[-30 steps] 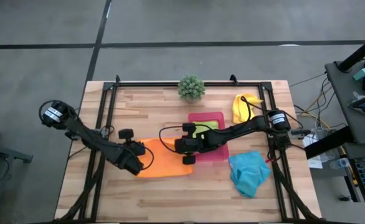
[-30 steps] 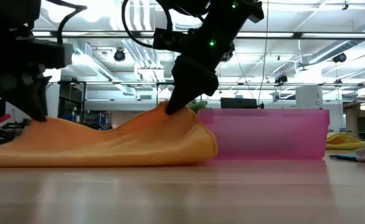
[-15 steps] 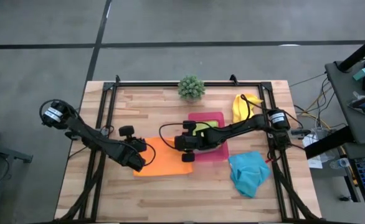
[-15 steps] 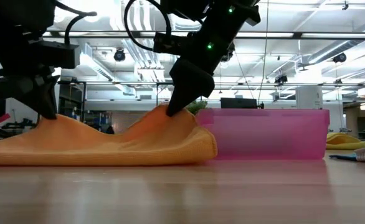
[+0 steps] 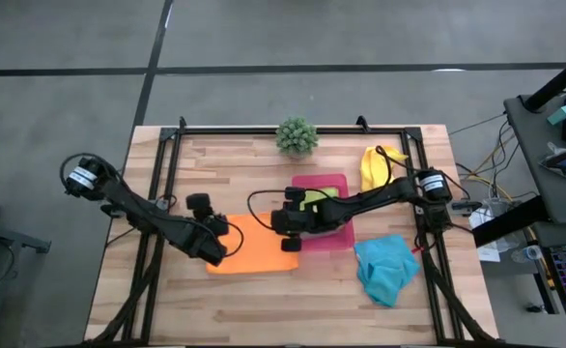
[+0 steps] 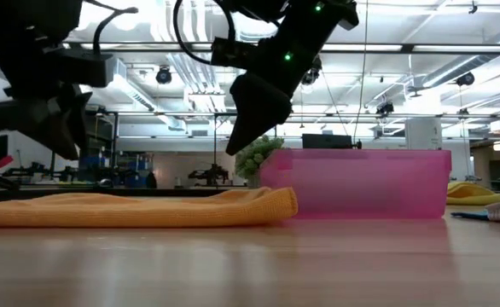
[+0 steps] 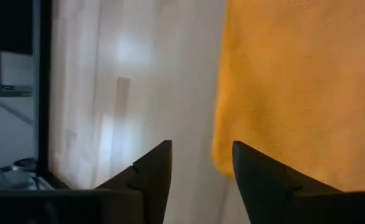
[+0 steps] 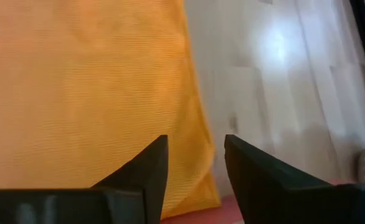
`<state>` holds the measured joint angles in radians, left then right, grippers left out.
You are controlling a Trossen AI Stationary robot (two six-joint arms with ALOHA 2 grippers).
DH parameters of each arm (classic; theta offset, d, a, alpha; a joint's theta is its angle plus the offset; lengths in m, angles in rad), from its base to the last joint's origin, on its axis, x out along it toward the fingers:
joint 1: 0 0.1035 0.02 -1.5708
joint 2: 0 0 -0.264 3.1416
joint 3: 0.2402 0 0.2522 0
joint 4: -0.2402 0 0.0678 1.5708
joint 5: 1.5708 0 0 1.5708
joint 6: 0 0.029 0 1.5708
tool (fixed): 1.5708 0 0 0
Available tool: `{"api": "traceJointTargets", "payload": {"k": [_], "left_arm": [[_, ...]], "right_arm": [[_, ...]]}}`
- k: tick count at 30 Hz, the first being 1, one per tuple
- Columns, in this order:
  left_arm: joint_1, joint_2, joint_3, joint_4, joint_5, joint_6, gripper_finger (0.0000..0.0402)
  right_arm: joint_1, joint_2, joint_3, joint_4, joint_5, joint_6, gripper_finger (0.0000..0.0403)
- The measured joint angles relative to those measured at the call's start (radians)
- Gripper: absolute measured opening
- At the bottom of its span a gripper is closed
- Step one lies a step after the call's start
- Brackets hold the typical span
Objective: Fold microfiber towels
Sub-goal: Fold the orange towel
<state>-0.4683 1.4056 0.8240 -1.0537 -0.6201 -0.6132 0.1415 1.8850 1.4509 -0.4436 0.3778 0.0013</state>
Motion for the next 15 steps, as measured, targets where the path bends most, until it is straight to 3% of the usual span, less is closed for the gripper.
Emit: {"api": "traceJointTargets", "payload": {"k": [6,11,15], "left_arm": [[-0.014,-0.001,0.033,0.17,0.106,0.043,0.0155],[-0.037,0.027,0.008,0.396,0.166,0.052,0.0155],[-0.046,0.069,-0.019,0.474,0.211,0.044,0.0155]], "right_arm": [[0.066,-0.001,0.0,-0.001,0.004,0.02,0.0137],[0.128,-0.002,0.0,-0.001,0.043,0.026,0.0125],[0.166,-0.002,0.0,-0.001,0.044,0.041,0.0121]]}}
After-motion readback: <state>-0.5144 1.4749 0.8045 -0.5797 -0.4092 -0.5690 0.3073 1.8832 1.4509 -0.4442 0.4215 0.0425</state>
